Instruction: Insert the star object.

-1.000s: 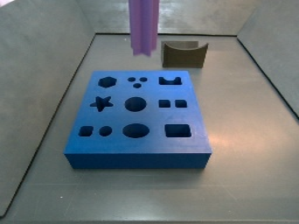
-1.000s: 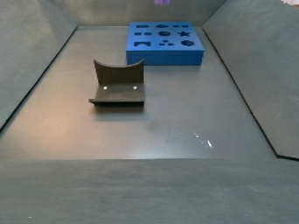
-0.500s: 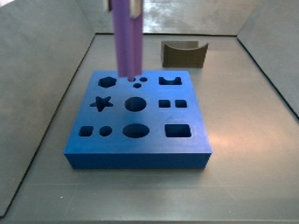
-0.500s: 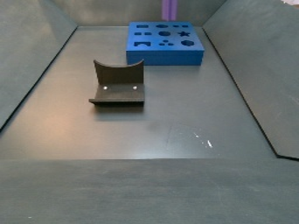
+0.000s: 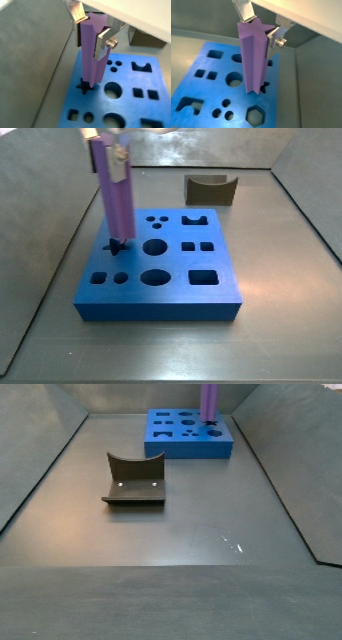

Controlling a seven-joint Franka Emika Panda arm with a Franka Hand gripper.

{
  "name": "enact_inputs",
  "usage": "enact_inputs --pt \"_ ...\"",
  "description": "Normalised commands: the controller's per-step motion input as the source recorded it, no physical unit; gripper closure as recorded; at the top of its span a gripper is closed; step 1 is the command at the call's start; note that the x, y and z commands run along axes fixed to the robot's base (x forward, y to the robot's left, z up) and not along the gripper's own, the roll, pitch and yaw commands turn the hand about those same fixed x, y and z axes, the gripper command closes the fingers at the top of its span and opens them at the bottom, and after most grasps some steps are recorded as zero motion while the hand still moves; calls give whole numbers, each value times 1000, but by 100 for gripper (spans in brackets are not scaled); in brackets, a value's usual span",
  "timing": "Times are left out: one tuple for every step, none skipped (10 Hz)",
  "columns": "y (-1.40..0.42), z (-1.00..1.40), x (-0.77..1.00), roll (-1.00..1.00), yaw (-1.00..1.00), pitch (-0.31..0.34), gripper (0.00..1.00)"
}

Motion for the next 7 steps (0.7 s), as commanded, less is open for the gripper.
enact_inputs --pt "-126 0 -237 -93 -740 -74 100" --pt "-297 -17 -146 -46 -449 -86 100" --pt "0 -46 0 0 0 0 100" --pt "0 -183 0 80 0 0 100" --pt "-31 -363 0 19 37 0 100" --pt "-89 -320 0 0 131 0 100" --pt "-157 -371 0 -27 86 0 100"
